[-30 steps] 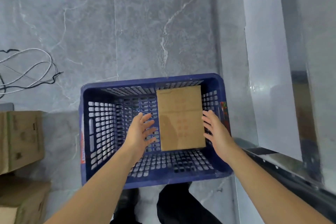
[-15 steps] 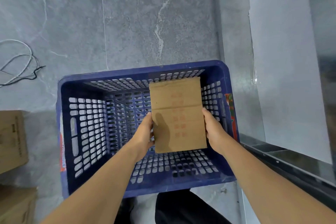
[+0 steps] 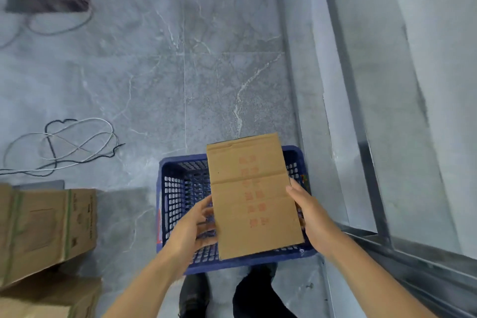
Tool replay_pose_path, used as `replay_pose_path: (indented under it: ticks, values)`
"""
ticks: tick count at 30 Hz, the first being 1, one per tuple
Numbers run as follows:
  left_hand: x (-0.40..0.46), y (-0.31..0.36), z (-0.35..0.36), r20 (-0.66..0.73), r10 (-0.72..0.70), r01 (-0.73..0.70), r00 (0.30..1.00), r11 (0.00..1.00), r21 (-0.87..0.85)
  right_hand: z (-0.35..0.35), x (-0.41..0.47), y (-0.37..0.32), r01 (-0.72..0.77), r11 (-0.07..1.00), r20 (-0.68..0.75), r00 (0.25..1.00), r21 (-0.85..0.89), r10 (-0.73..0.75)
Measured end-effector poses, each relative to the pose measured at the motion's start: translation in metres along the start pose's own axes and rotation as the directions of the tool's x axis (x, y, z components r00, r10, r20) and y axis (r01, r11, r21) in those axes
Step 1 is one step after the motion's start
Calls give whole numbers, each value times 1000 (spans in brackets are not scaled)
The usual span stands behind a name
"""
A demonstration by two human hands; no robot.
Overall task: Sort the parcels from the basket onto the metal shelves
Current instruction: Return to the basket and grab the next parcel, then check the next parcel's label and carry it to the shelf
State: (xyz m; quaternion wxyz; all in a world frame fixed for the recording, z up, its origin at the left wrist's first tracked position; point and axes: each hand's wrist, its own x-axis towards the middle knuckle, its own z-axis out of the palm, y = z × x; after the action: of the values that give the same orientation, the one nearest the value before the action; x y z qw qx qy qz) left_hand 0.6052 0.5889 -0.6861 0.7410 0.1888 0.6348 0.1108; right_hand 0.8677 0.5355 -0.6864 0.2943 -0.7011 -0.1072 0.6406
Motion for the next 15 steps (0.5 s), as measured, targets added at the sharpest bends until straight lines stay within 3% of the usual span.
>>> replay_pose_path:
  ticks: [6, 11, 15]
  values:
    - [-123, 69, -19, 45, 85, -88, 995, 993, 77, 39, -146, -78, 176, 984, -10, 984, 39, -176]
    - [-229, 118, -34, 65, 156, -166, 986, 964, 206, 57, -263, -125, 295, 948, -40, 953, -120, -301]
    - [-315, 154, -44, 162, 290, -309, 943, 944, 112, 73, -333, -164, 411, 892, -30, 905, -188, -423]
